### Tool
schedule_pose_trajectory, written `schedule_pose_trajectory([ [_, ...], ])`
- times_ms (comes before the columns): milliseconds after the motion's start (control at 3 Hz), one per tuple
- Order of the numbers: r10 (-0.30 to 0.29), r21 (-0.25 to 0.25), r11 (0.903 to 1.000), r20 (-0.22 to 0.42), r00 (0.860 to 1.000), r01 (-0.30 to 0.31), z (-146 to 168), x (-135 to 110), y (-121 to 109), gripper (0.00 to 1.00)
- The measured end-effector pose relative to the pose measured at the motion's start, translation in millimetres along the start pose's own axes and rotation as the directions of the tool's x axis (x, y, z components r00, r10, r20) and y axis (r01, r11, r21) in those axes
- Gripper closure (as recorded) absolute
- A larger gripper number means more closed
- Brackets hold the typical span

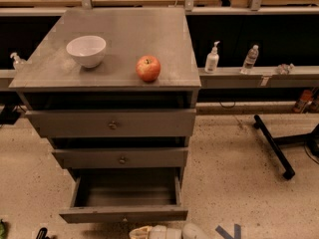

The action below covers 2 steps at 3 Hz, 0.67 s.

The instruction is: Close bottom drawer

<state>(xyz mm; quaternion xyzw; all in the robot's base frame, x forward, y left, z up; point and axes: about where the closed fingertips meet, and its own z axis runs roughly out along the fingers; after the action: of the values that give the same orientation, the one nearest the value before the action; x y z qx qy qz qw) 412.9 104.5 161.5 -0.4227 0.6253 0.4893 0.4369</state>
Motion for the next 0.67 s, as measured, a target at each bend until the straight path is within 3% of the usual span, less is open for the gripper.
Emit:
schedule_pose_trajectory([
  [333,-0.012,-0.064,0.9978,0.024,1.0,0.014,16,-3,-12,1.0],
  [667,-0.015,-0.07,0.9974,0.045,0.999,0.018,21,3,-51,1.0],
])
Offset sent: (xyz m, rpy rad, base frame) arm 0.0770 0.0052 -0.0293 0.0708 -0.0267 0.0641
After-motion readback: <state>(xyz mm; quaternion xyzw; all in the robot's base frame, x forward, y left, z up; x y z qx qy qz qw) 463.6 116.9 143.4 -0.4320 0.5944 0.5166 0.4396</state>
